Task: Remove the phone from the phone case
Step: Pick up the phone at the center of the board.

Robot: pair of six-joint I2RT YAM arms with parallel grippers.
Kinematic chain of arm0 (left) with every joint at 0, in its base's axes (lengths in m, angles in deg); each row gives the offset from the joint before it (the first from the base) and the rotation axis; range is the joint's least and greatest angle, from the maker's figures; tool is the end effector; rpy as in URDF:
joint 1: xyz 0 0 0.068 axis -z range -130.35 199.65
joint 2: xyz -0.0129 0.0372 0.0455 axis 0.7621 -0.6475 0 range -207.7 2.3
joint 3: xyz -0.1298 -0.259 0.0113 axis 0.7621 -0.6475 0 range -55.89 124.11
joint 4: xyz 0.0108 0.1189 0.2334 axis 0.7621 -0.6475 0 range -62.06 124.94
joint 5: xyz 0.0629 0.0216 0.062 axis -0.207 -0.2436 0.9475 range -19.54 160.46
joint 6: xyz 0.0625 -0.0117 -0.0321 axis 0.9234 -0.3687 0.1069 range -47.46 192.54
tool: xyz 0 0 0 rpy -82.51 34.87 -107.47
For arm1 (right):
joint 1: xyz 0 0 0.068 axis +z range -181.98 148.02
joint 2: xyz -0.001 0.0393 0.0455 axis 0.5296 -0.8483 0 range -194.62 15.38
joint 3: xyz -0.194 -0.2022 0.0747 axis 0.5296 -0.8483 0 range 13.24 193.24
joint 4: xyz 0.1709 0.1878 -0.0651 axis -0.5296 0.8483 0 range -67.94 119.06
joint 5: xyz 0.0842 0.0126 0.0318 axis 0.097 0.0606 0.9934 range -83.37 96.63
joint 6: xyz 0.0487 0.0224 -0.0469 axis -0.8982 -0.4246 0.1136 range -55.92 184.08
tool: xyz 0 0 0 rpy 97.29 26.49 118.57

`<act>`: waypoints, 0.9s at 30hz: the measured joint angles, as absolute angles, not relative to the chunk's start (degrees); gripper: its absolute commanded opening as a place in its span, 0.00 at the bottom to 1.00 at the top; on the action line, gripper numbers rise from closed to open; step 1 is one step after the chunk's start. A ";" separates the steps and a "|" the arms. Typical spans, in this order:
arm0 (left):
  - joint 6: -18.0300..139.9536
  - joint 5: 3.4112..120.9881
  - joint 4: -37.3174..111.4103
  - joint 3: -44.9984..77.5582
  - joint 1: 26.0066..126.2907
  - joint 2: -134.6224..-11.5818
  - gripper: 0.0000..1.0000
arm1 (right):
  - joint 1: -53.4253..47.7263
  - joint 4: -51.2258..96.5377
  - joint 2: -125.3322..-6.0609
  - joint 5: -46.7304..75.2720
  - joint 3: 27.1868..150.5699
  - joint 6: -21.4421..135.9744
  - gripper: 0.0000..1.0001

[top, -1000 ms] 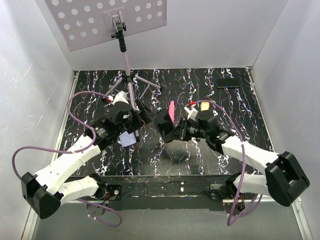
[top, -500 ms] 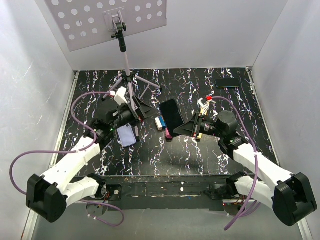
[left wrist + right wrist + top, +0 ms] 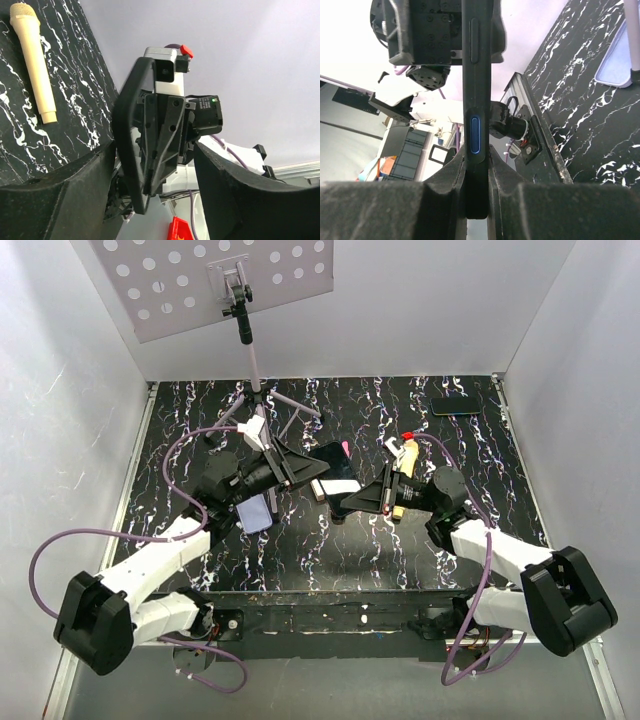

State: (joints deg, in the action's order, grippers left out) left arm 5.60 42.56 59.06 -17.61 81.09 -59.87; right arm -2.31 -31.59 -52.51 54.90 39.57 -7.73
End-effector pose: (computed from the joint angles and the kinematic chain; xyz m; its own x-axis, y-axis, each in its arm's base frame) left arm 0.2103 -0.1608 0.3183 -0.7902 -0.4699 -0.3934 0.3401 0.1978 -0.9194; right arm 0.1939 0.1607 0.2800 -0.8587 0.2387 -0.4536 -0.4735 -0.0307 0.8803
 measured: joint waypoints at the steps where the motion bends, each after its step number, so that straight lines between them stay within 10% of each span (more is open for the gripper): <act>1: 5.43 42.52 59.46 -17.56 81.24 -60.33 0.56 | -2.20 -32.70 -53.04 55.05 39.57 -8.39 0.01; 10: 3.88 40.92 62.58 -16.58 81.29 -65.79 0.36 | 0.62 -35.17 -53.65 54.75 39.57 -9.09 0.01; 15: 3.77 40.09 63.87 -16.32 81.29 -65.79 0.00 | 2.18 -34.01 -53.65 54.53 39.59 -8.04 0.01; 21: 5.04 39.30 64.59 -15.97 81.29 -64.94 0.00 | 2.70 -33.58 -53.63 54.62 40.45 -8.23 0.03; 27: 6.94 38.34 63.11 -15.33 81.24 -64.13 0.00 | 2.94 -27.83 -51.44 54.07 41.43 -4.08 0.30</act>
State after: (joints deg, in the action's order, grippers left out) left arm 6.94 38.34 63.11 -15.33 81.24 -64.13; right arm 2.94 -27.83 -51.44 54.07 41.43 -4.08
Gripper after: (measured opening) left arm 0.124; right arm 0.216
